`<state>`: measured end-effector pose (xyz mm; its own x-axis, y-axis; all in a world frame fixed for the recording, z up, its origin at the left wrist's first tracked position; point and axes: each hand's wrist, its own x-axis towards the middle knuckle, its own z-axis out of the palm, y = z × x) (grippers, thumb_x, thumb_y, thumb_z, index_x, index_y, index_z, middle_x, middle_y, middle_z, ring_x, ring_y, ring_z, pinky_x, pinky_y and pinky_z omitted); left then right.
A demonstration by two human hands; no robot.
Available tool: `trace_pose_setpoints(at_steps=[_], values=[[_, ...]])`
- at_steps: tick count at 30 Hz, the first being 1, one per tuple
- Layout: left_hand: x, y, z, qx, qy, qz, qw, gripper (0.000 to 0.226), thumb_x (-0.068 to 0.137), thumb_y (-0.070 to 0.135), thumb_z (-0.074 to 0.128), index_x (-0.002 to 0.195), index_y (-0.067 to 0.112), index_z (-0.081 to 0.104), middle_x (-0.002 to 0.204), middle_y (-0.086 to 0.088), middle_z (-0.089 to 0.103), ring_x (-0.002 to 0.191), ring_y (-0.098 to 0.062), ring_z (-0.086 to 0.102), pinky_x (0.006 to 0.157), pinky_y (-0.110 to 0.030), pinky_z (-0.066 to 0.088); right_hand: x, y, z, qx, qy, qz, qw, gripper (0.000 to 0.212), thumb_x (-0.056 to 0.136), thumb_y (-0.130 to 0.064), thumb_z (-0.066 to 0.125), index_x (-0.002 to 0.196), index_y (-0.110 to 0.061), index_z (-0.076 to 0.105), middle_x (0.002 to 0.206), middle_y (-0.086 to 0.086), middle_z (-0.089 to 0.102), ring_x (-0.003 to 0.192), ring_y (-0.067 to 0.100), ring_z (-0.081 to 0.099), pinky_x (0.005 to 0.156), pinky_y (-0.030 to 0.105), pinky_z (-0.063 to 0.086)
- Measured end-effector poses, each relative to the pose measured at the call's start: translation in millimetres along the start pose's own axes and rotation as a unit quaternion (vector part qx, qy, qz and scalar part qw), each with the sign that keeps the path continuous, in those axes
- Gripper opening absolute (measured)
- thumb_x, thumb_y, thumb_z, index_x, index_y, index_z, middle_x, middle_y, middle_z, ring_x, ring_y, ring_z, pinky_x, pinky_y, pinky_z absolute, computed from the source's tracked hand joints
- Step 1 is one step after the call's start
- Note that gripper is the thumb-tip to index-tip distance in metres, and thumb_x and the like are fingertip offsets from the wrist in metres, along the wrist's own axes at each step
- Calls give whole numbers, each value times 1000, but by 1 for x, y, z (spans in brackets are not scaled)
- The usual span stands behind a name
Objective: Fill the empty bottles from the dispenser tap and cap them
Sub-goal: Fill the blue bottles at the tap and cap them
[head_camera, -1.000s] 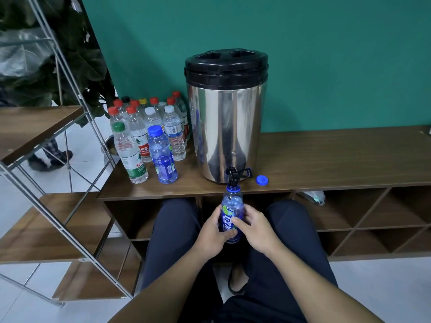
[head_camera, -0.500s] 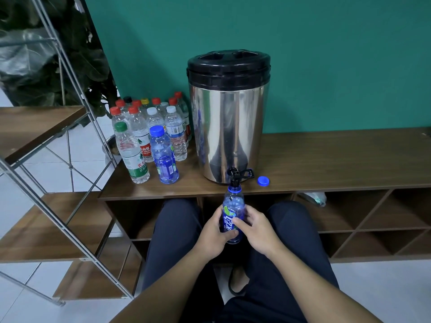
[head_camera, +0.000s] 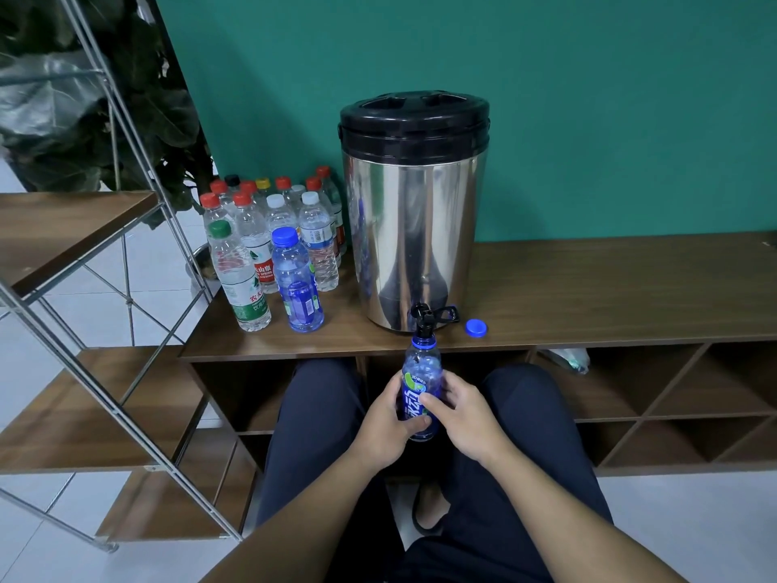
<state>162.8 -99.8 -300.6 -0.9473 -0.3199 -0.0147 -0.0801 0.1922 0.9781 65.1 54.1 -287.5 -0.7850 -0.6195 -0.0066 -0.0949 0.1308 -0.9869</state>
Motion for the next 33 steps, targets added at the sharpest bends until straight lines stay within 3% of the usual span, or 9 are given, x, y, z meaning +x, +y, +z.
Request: trace_pose_setpoints(at_steps=[33], values=[[2,-4,0,5,5,13,1000,80,91,-5,83,158,28,53,139,8,75,131,-14,71,118,-41,54,-1,-4,2,-3,3,-7,1000,35,104,-10,76,136,-24,72,127,-6,81,122,14,77,112,47,59]])
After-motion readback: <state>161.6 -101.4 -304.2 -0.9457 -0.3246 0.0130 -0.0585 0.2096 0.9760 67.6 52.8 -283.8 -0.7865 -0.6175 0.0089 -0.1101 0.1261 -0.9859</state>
